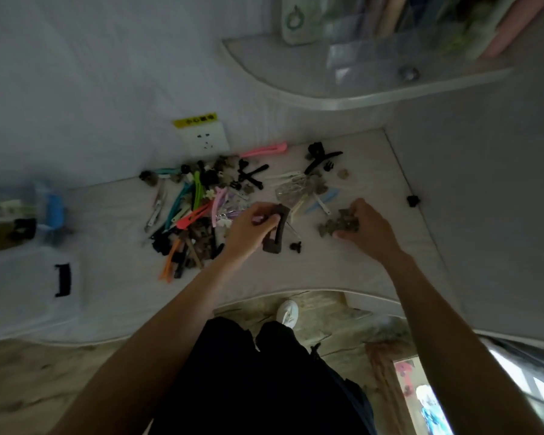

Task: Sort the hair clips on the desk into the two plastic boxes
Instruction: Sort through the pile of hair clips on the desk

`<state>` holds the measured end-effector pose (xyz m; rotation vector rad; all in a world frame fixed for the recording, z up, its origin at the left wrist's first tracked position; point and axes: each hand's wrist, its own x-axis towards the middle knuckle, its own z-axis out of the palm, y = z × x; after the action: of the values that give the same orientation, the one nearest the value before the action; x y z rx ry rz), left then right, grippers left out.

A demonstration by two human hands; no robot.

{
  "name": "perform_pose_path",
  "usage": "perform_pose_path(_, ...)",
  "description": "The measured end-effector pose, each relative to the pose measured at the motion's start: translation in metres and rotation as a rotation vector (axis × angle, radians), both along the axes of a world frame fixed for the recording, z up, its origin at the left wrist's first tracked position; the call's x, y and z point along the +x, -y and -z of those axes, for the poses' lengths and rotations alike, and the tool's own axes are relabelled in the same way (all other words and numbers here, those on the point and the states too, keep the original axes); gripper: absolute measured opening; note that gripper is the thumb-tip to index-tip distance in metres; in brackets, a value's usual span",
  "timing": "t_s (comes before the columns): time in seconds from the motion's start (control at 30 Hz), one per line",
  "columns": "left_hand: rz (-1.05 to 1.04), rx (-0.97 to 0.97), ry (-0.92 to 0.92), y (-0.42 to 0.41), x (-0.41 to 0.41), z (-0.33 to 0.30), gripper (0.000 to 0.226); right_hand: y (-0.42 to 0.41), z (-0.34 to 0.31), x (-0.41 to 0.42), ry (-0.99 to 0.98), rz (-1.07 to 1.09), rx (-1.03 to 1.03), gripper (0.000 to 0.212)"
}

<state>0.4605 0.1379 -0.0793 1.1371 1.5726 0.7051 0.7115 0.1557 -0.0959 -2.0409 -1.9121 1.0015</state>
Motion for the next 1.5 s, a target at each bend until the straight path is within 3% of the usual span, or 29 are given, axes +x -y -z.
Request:
perform_pose_path(0.07,-0.064,-0.099,0.150,0.007,-0.028,-0.011,0.032,0.013,-0.003,-0.021,-0.098,0.116,0.095,0.056)
perform_pose_path(0.17,-0.094,0.005,0.217,0.026,-0.083,-0.034,0.040,0.024,-0.026,-0.078,-0.324,0.252,0.137,0.059)
perform_pose_path(0.23,-0.163,0.107,0.156,0.037,-0.108,-0.049,0.038,0.030,-0.043,-0.115,-0.580,0.341,-0.004,0.045)
perform_pose_path(0.3,-0.282,0.259,-0.048,0.050,-0.142,-0.062,0.038,0.035,-0.046,-0.161,-0.817,0.347,-0.170,0.025)
perform_pose_path(0.37,-0.439,0.381,-0.286,0.063,-0.183,-0.075,0.035,0.038,-0.050,-0.212,-0.858,0.304,-0.281,0.019)
perform_pose_path(0.5,-0.648,0.441,-0.556,0.084,-0.278,-0.095,0.035,0.039,-0.058,-0.305,-0.892,0.233,-0.384,0.023)
perform_pose_path(0.63,-0.602,0.293,-0.675,0.086,-0.387,-0.093,0.041,0.037,-0.059,-0.397,-0.869,0.183,-0.374,0.044)
perform_pose_path(0.73,-0.433,0.134,-0.756,0.077,-0.439,-0.074,0.043,0.033,-0.066,-0.455,-0.924,0.164,-0.385,0.038)
perform_pose_path(0.83,-0.330,0.087,-0.737,0.070,-0.457,-0.052,0.044,0.024,-0.073,-0.502,-0.810,0.055,-0.285,0.031)
perform_pose_path(0.93,-0.296,0.096,-0.740,0.071,-0.464,-0.035,0.046,0.014,-0.082,-0.539,-0.597,-0.143,-0.055,0.037)
perform_pose_path(1.1,-0.205,0.209,-0.858,0.080,-0.476,-0.024,0.030,0.009,-0.086,-0.569,-0.222,-0.496,0.256,0.045)
perform_pose_path(1.2,-0.221,0.247,-0.987,0.077,-0.482,-0.030,0.029,0.010,-0.081,-0.574,-0.054,-0.687,0.240,0.047)
perform_pose_path(1.3,-0.232,0.297,-1.027,0.076,-0.489,-0.031,0.031,0.016,-0.076,-0.578,-0.028,-0.806,0.113,0.054)
perform_pose_path(1.5,-0.201,0.263,-0.930,0.078,-0.491,-0.027,0.029,0.020,-0.060,-0.583,0.041,-0.864,0.101,0.023)
